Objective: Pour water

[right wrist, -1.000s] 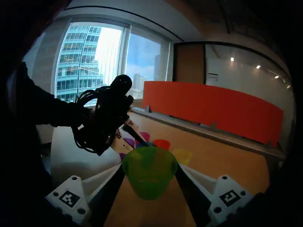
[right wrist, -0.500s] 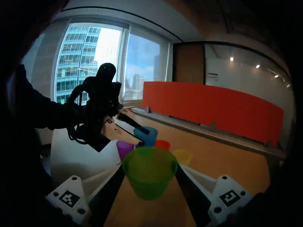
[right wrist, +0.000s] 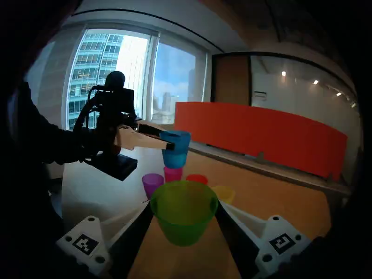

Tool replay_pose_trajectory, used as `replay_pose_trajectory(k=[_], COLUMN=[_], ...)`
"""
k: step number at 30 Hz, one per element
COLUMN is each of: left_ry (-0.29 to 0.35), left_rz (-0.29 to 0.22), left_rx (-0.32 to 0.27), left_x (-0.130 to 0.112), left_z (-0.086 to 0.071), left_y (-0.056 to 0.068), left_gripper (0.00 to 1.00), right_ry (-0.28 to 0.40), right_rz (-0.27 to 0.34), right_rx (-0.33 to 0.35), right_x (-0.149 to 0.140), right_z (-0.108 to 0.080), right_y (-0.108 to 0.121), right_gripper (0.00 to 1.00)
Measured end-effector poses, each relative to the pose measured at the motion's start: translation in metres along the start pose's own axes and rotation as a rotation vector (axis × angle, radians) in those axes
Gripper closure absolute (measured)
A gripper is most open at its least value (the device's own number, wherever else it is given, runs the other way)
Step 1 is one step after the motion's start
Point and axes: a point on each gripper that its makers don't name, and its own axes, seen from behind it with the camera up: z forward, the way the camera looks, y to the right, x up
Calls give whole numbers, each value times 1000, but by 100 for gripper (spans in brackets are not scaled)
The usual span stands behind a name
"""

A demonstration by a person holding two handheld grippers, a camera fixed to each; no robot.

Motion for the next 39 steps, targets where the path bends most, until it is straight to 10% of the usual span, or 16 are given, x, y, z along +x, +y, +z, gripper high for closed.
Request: replay_pose_trajectory(k=[24, 39], left_ry=[58, 62], left_rz=[-12, -4], left_rx=[21, 91], left_x=[20, 25], left_z=[-26, -63], left_y=[-3, -25], left_gripper=[14, 14], right_ry=[17, 27], right_rz=[4, -24], right_rx=[12, 82], right_x=[12, 32], right_z=[8, 41], right_y=[1, -10], right_gripper=[8, 8])
